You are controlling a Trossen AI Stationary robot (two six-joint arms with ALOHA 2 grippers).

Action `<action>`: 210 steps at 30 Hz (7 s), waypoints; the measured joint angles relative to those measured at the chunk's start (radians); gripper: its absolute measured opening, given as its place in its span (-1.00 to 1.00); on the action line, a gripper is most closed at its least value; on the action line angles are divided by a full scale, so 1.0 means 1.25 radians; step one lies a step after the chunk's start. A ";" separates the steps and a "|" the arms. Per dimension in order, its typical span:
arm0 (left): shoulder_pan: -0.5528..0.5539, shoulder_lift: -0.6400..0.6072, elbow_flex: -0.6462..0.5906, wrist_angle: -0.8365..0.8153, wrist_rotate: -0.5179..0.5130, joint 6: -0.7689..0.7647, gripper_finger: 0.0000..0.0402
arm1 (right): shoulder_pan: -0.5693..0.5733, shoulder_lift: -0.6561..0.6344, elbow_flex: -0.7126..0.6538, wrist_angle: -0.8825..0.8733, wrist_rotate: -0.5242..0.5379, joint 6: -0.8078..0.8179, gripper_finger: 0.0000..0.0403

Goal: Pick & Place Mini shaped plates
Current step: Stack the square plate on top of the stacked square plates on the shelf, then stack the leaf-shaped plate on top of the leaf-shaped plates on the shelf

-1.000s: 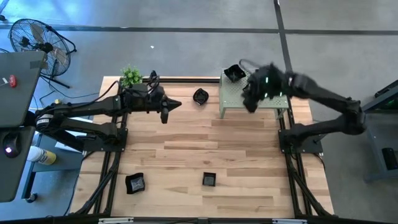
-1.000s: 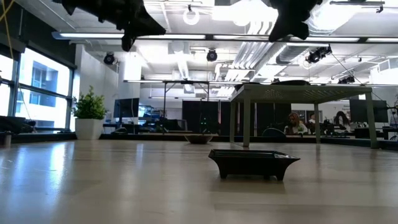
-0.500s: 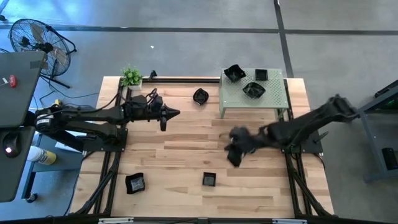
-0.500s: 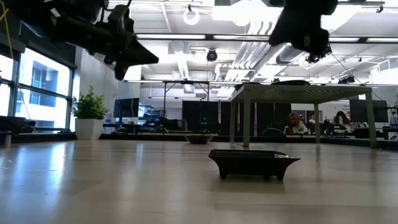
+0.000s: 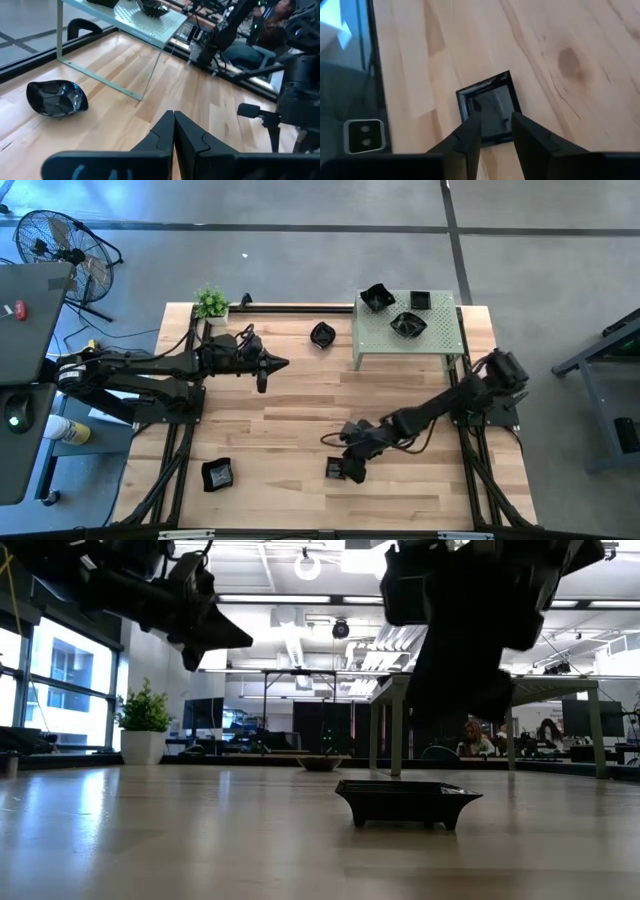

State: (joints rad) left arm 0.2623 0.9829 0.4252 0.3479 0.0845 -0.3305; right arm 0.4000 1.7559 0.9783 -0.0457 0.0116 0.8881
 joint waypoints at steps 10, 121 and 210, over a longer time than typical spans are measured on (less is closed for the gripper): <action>0.000 0.000 0.000 -0.049 -0.001 0.016 -1.00 | -0.022 0.117 0.094 -0.061 0.003 -0.128 -0.48; 0.000 0.000 0.000 -0.065 -0.042 -0.033 -1.00 | -0.095 -0.286 -0.211 -0.456 0.116 -0.402 -0.94; 0.278 0.378 0.270 -0.204 0.091 -0.277 -0.88 | -0.602 -0.610 0.175 -0.690 0.267 -0.633 -0.99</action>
State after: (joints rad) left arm 0.6101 1.4554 0.7632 0.0933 0.1988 -0.6761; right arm -0.3526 0.9928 1.1969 -0.9077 0.3459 0.0967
